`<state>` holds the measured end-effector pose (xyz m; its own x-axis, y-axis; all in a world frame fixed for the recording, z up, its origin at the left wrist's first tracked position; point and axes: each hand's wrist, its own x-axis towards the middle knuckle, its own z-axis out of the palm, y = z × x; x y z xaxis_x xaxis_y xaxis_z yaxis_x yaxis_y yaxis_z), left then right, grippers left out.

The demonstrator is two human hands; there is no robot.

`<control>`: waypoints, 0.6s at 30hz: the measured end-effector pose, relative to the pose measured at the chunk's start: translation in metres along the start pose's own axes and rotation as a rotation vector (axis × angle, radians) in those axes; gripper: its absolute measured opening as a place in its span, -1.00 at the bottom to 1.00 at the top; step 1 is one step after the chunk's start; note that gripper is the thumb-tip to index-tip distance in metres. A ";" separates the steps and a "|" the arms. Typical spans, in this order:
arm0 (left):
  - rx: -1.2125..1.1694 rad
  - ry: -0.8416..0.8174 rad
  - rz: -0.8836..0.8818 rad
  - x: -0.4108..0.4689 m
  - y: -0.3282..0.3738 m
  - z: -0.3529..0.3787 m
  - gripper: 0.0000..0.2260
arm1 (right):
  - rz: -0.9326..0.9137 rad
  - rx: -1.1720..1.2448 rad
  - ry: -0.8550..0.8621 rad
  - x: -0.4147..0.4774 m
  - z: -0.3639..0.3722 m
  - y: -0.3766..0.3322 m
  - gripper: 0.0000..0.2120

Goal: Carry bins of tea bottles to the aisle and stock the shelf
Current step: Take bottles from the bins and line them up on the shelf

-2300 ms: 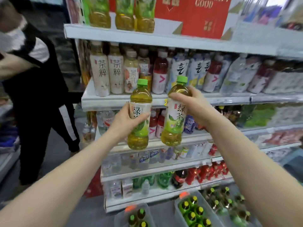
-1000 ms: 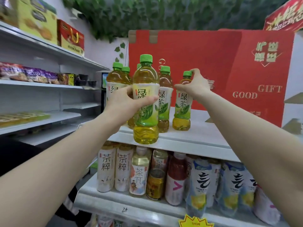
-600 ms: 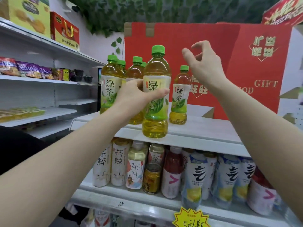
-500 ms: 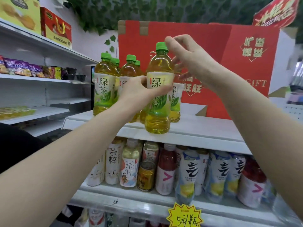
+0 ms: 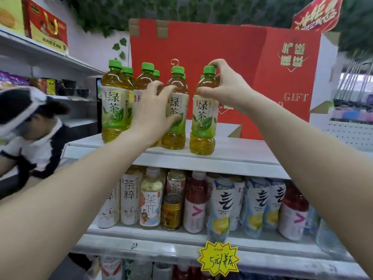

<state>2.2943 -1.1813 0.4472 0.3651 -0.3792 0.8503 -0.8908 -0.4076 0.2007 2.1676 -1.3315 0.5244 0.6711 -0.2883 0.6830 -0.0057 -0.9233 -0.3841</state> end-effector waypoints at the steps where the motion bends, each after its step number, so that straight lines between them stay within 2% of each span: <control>1: 0.038 -0.003 0.034 -0.004 -0.004 0.005 -0.31 | -0.002 -0.005 0.007 0.004 0.003 0.003 -0.41; 6: 0.111 -0.034 0.072 -0.014 -0.009 0.021 -0.19 | -0.055 -0.082 0.016 0.020 0.016 0.017 -0.42; 12: 0.068 -0.024 0.086 -0.016 -0.011 0.026 -0.20 | -0.071 -0.119 -0.025 0.024 0.016 0.025 -0.40; 18: 0.066 -0.036 0.088 -0.016 -0.009 0.026 -0.20 | -0.077 -0.256 0.028 0.015 0.022 0.019 -0.34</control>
<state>2.3037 -1.1928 0.4196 0.2969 -0.4447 0.8450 -0.9004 -0.4251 0.0926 2.1934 -1.3475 0.5137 0.6561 -0.2183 0.7224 -0.1453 -0.9759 -0.1629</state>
